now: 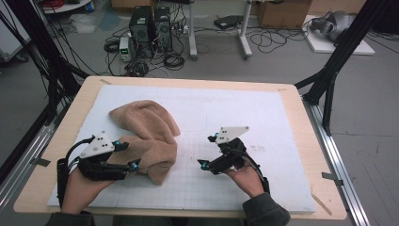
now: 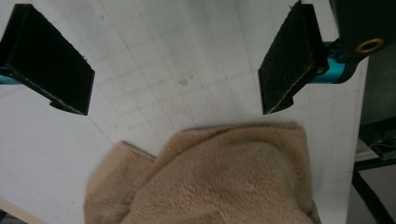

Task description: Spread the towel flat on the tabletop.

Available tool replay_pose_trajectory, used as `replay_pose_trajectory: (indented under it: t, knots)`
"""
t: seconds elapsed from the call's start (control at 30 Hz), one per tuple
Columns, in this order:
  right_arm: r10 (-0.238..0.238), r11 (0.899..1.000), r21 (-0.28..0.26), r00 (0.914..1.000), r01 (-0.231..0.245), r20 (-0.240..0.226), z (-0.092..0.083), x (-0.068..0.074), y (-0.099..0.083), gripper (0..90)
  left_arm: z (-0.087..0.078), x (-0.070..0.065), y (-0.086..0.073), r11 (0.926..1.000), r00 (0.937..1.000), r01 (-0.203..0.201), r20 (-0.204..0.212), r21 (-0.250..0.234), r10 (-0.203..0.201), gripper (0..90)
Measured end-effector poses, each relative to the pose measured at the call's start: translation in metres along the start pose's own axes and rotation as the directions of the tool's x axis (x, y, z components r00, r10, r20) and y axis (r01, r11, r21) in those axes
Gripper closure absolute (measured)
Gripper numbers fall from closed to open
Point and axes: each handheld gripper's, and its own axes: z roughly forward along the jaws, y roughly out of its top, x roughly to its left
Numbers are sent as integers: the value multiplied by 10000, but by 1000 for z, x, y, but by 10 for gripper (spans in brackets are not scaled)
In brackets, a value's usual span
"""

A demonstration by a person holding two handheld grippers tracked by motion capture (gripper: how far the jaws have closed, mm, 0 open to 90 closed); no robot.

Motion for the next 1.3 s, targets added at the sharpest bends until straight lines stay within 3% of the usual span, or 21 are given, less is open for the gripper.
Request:
replay_pose_trajectory:
  t: [0.1,0.13,0.23,0.27,0.37,0.47,0.57,0.63,0.77,0.83,0.87,0.9,0.93,1.1,1.2,1.23,1.27,1.3]
  knots:
    - [-131,9999,-36,9998,130,-130,7,1,9,109,5,9,-1,10000,9998,95,-160,15,-94,330]
    - [-276,9996,-106,9988,272,-400,15,2,16,142,14,18,-6,9994,9994,293,-209,164,-290,330]
    - [-436,9990,-39,9971,434,-623,24,3,22,147,25,23,-12,9982,9988,381,-321,454,-366,361]
    - [-545,9984,124,9956,556,-768,36,3,25,156,37,28,-20,9956,9984,470,-335,813,-444,385]
    - [-566,9977,316,9933,600,-1005,48,4,26,167,46,31,-29,9924,9971,720,-317,996,-692,496]
    - [-899,9912,847,9872,1015,-1317,74,6,26,235,55,31,-42,9912,9974,646,-392,1157,-604,648]
    - [-964,9871,1137,9856,1125,-1386,85,7,26,277,55,30,-44,9906,9982,420,-490,1299,-359,726]
    - [-1053,9812,1454,9838,1265,-1452,102,6,24,337,55,30,-44,9902,9986,361,-445,1351,-303,750]
    - [-1060,9795,1516,9796,1324,-1704,114,6,23,431,55,29,-45,9899,9987,346,-430,1371,-289,766]
    - [-1143,9760,1596,9725,1481,-2030,123,7,24,613,55,29,-45,9896,9986,376,-417,1385,-321,768]
    - [-1167,9762,1541,9687,1525,-2191,123,6,24,692,55,29,-44,9898,9984,448,-391,1355,-398,768]
    - [-1167,9762,1541,9687,1525,-2191,123,6,24,692,55,29,-44,9898,9984,448,-391,1355,-398,772]
    - [-1147,9756,1566,9656,1537,-2331,120,4,24,786,52,29,-44,9905,9984,496,-334,1286,-457,780]
    - [-1162,9760,1536,9657,1543,-2323,101,2,25,805,45,24,-43,9932,9984,545,-221,1032,-525,796]
    - [-1389,9751,1429,9695,1695,-2018,70,8,25,807,41,12,-39,9961,9994,355,-20,804,-354,797]
    - [-1389,9751,1429,9695,1695,-2018,70,8,25,807,41,12,-39,9961,9994,355,-20,804,-354,798]
    - [-1536,9724,1460,9702,1822,-1874,52,12,23,808,40,4,-36,9972,9995,224,216,710,-240,798]
    - [-1536,9724,1460,9702,1822,-1874,52,12,23,808,40,4,-36,9972,9995,224,216,710,-240,798]
